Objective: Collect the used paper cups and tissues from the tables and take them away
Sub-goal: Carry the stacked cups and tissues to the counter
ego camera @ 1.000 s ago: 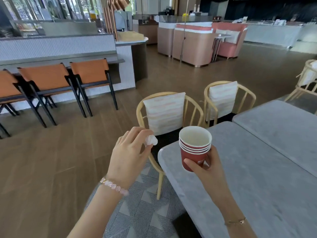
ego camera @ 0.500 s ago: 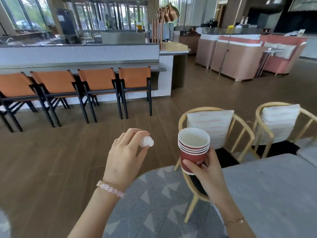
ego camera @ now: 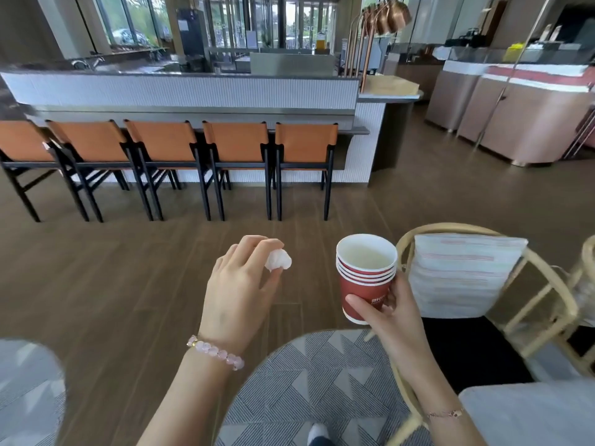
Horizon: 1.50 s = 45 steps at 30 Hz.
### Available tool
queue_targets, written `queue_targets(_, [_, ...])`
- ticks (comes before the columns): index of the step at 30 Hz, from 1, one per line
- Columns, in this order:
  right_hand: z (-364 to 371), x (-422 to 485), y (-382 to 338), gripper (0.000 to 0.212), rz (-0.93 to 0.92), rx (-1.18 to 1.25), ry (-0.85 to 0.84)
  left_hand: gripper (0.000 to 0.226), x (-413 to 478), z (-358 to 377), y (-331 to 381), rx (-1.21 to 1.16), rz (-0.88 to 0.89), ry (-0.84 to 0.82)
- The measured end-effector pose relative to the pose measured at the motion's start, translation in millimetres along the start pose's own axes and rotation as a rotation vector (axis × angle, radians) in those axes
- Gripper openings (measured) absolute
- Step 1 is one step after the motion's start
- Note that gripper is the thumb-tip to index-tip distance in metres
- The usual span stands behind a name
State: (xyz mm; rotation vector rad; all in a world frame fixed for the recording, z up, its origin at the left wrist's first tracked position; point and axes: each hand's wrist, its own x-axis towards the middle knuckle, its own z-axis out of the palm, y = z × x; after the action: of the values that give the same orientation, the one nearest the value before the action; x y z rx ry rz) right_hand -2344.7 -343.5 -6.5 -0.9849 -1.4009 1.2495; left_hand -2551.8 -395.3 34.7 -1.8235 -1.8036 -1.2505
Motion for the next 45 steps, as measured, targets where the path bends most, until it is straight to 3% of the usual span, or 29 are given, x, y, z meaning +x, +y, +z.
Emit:
queue_targets(22, [-4,351,42,0.064,-0.002,0.005,-0.018,0.028,240,220,-117,0.024,-0.023,-0.056])
queue_targets(40, [41,649,87,0.071,0.002,-0.076,0.26,0.024,490,429,-275,-0.191,0.116,-0.162])
queue_targets(45, [40,711,100,0.064,0.013,-0.074,0.329,0.026,539,487,-299,-0.232,0.139,-0.215])
